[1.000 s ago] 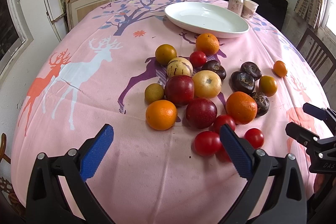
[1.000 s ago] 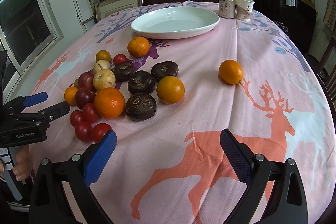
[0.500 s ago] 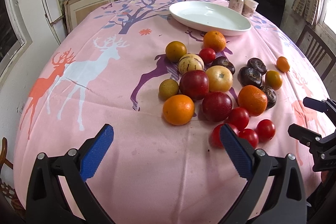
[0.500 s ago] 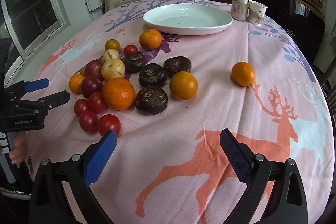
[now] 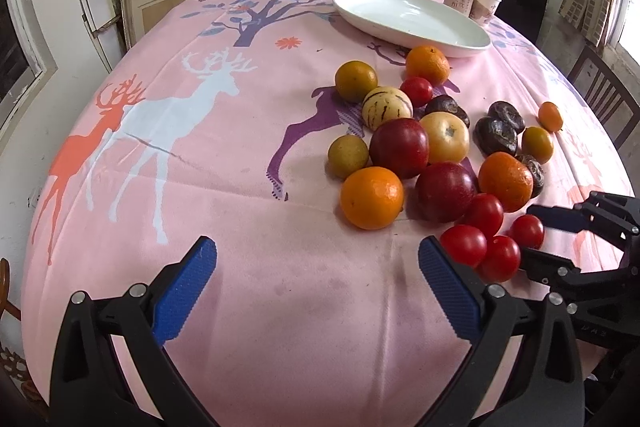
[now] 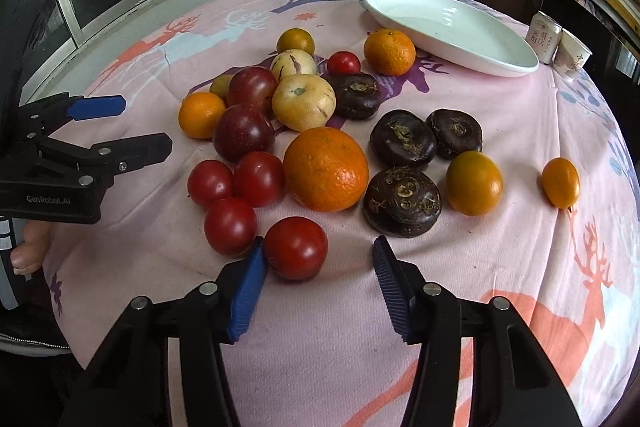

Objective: Organize fruits
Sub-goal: 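Grasp a small orange with the left tool while the right tool grasps a red cherry tomato, then lower both held fruits onto the white plate and open both tools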

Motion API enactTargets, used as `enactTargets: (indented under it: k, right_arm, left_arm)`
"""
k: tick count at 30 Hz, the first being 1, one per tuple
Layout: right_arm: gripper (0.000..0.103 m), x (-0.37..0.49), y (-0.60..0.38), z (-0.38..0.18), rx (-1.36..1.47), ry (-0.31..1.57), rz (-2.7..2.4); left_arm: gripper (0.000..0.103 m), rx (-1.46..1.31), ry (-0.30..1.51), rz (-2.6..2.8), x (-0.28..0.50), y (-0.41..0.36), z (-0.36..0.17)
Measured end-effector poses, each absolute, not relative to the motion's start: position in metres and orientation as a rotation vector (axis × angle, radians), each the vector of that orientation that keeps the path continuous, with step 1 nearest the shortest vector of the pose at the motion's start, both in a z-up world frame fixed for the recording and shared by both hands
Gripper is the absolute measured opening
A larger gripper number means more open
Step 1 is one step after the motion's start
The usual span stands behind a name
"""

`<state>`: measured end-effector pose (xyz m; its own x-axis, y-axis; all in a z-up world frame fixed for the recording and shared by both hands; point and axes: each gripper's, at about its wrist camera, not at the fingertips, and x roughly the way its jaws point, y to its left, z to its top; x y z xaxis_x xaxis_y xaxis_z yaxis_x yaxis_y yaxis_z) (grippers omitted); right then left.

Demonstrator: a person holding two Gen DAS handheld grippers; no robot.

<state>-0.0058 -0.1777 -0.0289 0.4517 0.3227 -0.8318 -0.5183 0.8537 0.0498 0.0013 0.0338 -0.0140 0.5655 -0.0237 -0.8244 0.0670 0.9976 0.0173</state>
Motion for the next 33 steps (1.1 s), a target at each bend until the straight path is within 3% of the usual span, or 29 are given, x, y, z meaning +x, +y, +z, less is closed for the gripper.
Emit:
enactTargets:
  k: [1,8,10,14,16,17,26,33]
  right_arm:
    - [0.029,-0.005,-0.177,-0.029,-0.224,0.973,0.535]
    - [0.029,-0.008,-0.189,-0.028,-0.182,0.962,0.564]
    - [0.029,-0.009,-0.197,-0.026,-0.160,0.955,0.562]
    - [0.029,-0.009,-0.212,-0.023,-0.124,0.941,0.544]
    - [0.029,-0.009,-0.219,-0.021,-0.113,0.935,0.536]
    - [0.029,-0.008,-0.221,-0.020,-0.112,0.933,0.534]
    - [0.029,0.029,-0.259,0.032,-0.058,0.791,0.472]
    - [0.029,0.139,-0.268,0.054,0.012,0.723,0.366]
  left_arm:
    - [0.099,0.053,0.972,-0.057,0.003,0.032,-0.015]
    - [0.096,0.069,0.980,-0.070,0.018,0.023,-0.018]
    - [0.076,0.068,0.994,-0.088,0.023,0.022,-0.020]
    - [0.065,0.060,1.025,-0.101,0.031,0.020,-0.029]
    - [0.040,0.061,1.013,-0.138,0.031,0.016,-0.027]
    - [0.036,0.049,1.014,-0.158,0.030,0.016,-0.025]
    - [0.035,0.039,0.957,-0.183,0.036,0.018,0.011]
    - [0.035,0.078,0.829,-0.181,0.127,-0.025,0.060]
